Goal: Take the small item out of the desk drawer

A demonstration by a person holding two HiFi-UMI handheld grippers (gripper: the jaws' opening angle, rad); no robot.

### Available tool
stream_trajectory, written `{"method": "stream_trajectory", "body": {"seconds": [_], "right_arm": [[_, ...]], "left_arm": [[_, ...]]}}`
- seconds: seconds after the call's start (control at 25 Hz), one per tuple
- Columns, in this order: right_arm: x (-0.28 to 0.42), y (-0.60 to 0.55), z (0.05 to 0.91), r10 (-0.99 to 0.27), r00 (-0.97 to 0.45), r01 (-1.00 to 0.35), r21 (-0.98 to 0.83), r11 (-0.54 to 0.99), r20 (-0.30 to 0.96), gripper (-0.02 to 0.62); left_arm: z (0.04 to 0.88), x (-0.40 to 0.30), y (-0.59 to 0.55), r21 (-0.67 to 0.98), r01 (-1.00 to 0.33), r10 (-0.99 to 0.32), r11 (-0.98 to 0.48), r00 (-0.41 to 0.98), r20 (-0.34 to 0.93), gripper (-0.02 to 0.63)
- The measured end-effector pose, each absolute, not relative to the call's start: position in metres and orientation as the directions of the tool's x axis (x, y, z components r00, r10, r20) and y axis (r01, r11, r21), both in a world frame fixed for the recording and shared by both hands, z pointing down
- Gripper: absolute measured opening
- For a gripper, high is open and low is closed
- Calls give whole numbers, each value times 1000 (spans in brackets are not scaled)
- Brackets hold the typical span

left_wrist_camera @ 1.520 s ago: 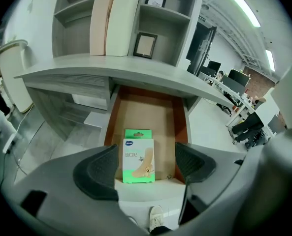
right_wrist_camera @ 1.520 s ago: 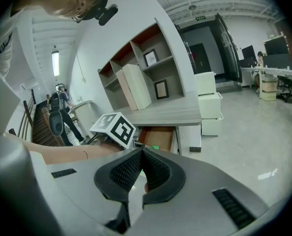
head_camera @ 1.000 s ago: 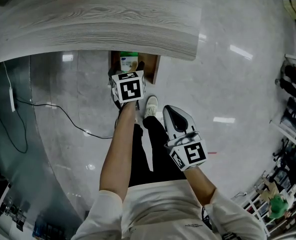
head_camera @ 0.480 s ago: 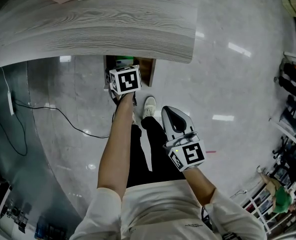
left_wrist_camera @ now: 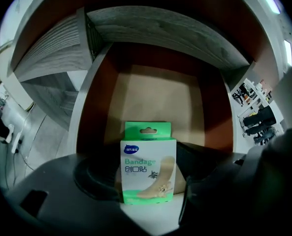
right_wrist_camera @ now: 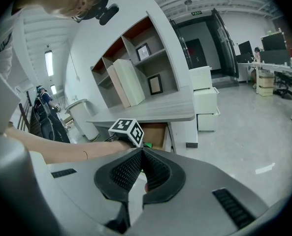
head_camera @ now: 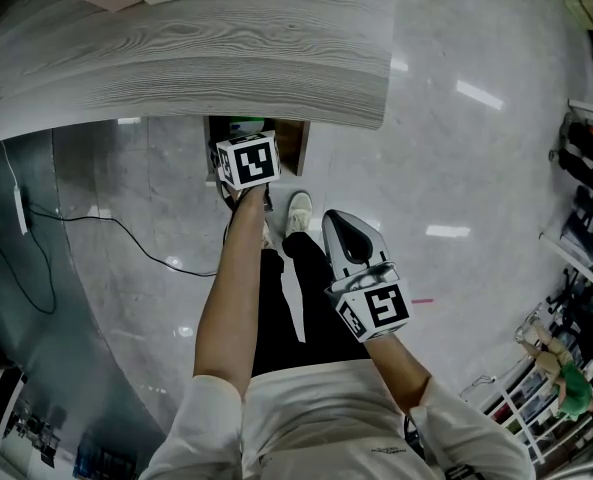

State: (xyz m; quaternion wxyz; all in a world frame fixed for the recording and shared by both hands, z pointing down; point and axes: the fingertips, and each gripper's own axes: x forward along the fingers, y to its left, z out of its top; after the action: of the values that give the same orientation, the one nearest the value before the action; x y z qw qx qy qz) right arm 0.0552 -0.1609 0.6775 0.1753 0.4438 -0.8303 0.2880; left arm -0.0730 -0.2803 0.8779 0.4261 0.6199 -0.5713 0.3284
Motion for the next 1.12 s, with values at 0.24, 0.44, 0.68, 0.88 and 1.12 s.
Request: {"method": "stream_trajectory", "body": {"seconds": [0.24,0.44,0.68,0.88,1.12], "right_arm": [[55,-161,674,-648,-534,-845,-317,431,543,31],[54,-156,667,-656,-529,-848,-308,431,538,31],[51,-150,652,-676,-518,-855,-303,421,524,31],[47,-145,634,-696,-514,-858,-302,416,501,31],[45,-144,607,-724,-498,-867,-288,406,478,31]], "left_arm": [[874,-74,-280,165,-985,-455,40,129,881,357],[860,-75,-279,180,-983,-477,29,145,867,357],[836,-70,-272,203,-979,-500,-4,177,847,357],[806,-69,-263,216,-976,-538,-16,191,821,357],[760,-67,-256,215,-975,-572,-54,206,794,356]]}}
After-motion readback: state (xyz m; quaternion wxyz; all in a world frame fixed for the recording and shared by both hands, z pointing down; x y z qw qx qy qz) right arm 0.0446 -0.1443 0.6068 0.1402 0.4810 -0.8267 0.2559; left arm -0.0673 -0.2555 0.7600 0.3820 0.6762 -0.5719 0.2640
